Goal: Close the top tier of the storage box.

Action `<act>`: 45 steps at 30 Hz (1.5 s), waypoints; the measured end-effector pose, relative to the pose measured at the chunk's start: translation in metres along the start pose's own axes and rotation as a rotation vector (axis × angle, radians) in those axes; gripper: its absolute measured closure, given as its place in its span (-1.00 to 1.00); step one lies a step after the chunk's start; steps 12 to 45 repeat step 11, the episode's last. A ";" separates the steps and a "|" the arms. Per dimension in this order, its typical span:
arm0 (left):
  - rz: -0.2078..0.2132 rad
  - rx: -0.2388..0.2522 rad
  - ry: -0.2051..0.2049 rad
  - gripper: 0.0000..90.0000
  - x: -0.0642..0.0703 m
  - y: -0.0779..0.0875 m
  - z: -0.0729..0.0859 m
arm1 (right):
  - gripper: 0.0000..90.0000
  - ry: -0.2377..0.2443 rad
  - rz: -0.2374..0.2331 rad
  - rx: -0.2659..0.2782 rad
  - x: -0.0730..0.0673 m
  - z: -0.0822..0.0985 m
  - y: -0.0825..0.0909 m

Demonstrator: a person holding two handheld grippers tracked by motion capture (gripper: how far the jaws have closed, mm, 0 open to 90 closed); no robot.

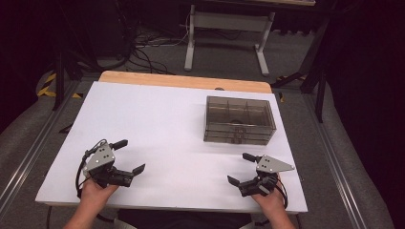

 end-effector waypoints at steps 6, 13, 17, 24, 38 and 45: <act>0.004 0.003 0.007 -1.00 0.001 0.000 0.002 | -0.99 0.012 0.021 -0.005 0.000 -0.001 0.001; 0.002 -0.008 0.002 -1.00 0.002 0.001 0.005 | -0.99 0.019 0.029 -0.007 0.000 -0.002 0.002; 0.002 -0.008 0.002 -1.00 0.002 0.001 0.005 | -0.99 0.019 0.029 -0.007 0.000 -0.002 0.002; 0.002 -0.008 0.002 -1.00 0.002 0.001 0.005 | -0.99 0.019 0.029 -0.007 0.000 -0.002 0.002; 0.002 -0.008 0.002 -1.00 0.002 0.001 0.005 | -0.99 0.019 0.029 -0.007 0.000 -0.002 0.002; 0.002 -0.008 0.002 -1.00 0.002 0.001 0.005 | -0.99 0.019 0.029 -0.007 0.000 -0.002 0.002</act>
Point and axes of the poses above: each handheld gripper's, and its own axes: y roughly backward along the jaws, z roughly out of its underside, x roughly to its right, the point moved 1 cm from there along -y, roughly forward along the jaws, and after that the axes turned 14 degrees about z, right-handed, at the moved point
